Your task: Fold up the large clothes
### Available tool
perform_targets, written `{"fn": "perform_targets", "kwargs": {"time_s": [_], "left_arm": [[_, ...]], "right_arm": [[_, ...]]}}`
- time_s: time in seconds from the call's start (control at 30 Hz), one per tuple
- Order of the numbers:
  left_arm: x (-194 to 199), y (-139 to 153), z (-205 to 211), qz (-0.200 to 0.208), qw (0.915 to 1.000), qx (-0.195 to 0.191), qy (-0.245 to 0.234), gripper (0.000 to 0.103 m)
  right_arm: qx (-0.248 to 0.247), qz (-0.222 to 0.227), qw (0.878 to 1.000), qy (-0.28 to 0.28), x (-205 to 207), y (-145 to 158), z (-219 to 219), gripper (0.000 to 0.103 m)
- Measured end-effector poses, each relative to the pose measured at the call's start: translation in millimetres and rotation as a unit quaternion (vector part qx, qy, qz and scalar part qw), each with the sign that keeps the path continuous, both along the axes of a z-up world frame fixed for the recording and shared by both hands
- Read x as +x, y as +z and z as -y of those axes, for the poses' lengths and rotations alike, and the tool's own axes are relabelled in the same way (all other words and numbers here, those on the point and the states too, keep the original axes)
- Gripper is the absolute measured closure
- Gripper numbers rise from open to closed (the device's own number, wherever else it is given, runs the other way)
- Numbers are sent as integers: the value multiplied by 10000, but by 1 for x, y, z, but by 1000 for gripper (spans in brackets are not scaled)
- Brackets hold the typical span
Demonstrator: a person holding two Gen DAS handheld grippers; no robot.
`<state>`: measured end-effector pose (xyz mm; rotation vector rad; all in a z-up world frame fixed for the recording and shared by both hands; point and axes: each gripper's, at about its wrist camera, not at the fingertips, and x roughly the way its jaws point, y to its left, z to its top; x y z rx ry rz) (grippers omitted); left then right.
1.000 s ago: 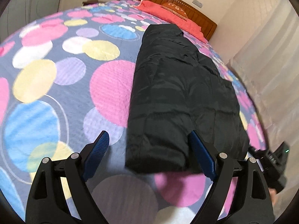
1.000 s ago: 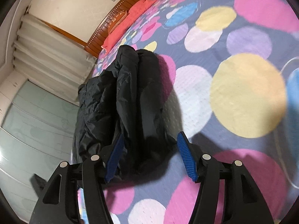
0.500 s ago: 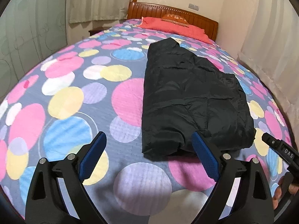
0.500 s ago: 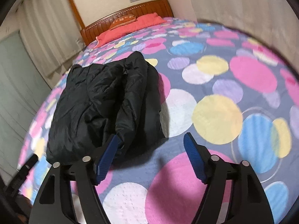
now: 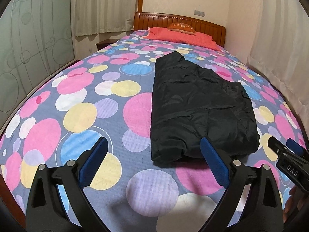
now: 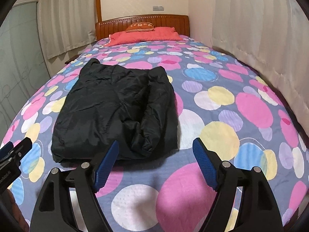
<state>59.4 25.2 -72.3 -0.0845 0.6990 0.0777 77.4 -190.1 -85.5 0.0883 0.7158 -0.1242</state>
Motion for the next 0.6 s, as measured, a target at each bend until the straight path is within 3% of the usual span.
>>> {"fn": "perform_targets", "kwargs": {"time_s": [0.3,0.6], "left_arm": [[-9,15,3,176,9998,15,30,7],[-13,19,9,228,9997,88,-41,7]], "right_arm": [[-95,256,9996,29,-13,21,-9,25],[-137,312,9994,56,-16,24,-12,25]]}}
